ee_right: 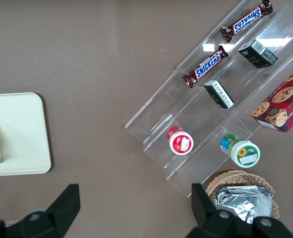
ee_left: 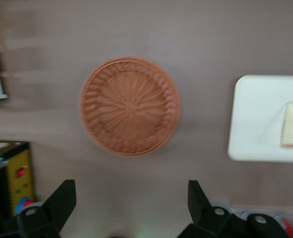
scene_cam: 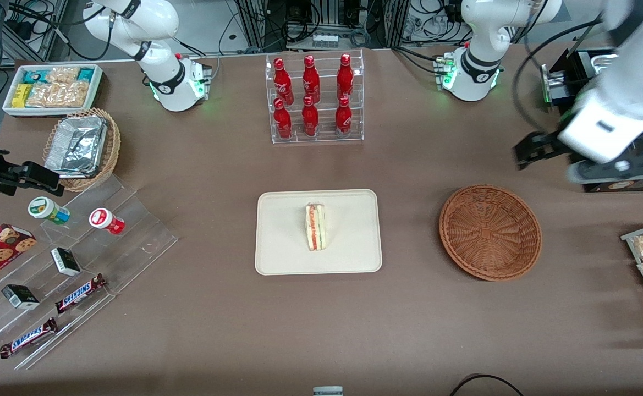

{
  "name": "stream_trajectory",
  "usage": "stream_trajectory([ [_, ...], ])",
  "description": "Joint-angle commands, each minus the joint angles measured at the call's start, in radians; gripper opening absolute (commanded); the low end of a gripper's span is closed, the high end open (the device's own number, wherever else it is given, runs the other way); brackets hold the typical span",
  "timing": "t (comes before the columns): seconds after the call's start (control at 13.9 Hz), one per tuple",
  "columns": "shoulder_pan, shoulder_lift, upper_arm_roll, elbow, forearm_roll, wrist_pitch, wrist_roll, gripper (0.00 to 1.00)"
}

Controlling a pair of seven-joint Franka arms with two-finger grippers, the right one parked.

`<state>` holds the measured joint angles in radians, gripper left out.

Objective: Place sandwich from basket to tray

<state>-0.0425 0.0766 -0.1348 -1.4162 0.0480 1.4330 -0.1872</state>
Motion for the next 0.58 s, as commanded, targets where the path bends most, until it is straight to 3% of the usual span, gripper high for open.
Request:
stream_trajectory([
  [0.0, -0.011, -0.031, 0.069, -0.013, -0.017, -0.049, 0.128, 0.99],
  [0.36, -0.089, -0.026, 0.185, -0.007, -0.013, -0.066, 0.175, 0.99],
  [0.51, -0.08, -0.02, 0.185, -0.004, -0.016, -0.066, 0.176, 0.99],
])
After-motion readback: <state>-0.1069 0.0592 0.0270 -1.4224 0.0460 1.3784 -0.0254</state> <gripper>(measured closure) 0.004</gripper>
